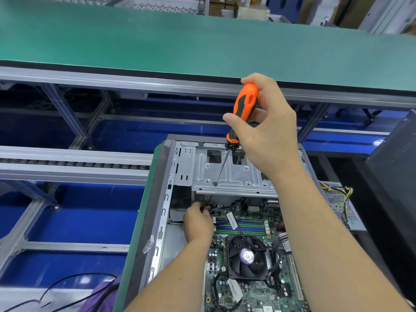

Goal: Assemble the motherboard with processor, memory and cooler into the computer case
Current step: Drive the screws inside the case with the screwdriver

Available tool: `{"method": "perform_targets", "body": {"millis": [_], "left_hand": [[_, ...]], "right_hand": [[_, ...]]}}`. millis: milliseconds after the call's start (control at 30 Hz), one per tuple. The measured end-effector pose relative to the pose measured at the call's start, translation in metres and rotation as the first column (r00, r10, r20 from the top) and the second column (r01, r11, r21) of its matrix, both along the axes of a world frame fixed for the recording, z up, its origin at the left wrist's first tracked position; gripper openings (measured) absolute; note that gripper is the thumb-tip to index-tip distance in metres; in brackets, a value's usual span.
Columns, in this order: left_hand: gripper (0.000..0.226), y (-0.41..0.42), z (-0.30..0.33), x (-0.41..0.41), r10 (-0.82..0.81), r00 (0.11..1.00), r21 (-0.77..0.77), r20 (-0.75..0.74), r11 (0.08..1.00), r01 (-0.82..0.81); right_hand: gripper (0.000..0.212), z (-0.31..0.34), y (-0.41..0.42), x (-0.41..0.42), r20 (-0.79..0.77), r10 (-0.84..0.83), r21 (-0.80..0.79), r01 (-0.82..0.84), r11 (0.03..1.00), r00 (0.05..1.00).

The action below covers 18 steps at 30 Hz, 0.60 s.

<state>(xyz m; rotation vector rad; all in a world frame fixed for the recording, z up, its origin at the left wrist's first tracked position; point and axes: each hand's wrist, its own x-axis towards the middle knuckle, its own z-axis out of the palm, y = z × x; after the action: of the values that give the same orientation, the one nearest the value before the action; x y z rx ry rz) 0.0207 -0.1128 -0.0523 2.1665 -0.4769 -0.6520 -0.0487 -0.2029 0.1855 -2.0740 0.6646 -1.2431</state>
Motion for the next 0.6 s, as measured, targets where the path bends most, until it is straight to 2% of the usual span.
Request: {"method": "perform_targets", "body": {"millis": [600], "left_hand": [[0.026,-0.0004,0.0036,-0.0012,0.0,0.999,-0.001,-0.034,1.0,0.0]], "right_hand": [[0.047,0.0025,0.0002,0.0001,0.005,-0.022,-0.02,0.022,1.0,1.0]]}}
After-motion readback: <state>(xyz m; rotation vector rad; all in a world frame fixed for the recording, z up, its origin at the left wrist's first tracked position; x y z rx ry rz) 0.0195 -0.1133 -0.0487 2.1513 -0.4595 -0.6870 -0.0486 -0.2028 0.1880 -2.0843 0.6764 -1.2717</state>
